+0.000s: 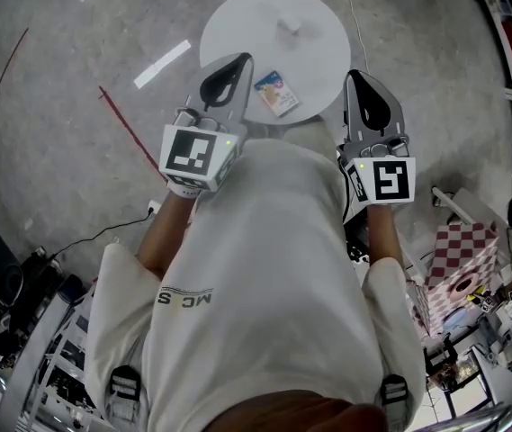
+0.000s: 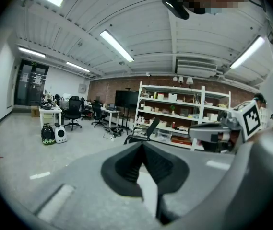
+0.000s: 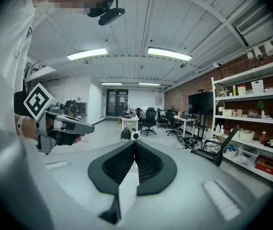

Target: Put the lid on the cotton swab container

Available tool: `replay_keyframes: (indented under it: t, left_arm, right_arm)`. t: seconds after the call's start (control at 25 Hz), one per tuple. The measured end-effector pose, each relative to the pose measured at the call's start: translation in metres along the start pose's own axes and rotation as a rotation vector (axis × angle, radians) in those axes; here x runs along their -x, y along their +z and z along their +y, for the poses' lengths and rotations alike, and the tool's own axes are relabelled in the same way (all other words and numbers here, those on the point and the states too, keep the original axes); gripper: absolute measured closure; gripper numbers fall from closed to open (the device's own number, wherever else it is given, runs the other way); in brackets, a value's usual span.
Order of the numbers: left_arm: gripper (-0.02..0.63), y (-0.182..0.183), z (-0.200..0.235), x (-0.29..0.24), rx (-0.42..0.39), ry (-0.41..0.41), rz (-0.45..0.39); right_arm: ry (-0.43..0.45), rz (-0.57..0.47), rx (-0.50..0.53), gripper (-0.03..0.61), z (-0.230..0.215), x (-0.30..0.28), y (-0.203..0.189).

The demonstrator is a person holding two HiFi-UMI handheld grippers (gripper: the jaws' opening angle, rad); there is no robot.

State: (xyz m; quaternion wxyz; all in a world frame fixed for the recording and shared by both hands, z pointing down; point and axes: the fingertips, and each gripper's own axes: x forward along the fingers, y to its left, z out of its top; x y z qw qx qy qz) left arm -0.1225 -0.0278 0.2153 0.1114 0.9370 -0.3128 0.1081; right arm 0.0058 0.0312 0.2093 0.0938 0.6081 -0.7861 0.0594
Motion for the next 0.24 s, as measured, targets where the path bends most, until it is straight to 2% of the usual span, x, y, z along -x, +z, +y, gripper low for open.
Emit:
replay_keyframes:
  t: [0.24]
  left_arm:
    - [0.614, 0.0003, -0.0020, -0.0078, 0.004, -0.005, -0.001]
  right_arm:
    - [-0.002, -0.001, -0.013, 0.591, -0.0038, -0.0025, -0.0035]
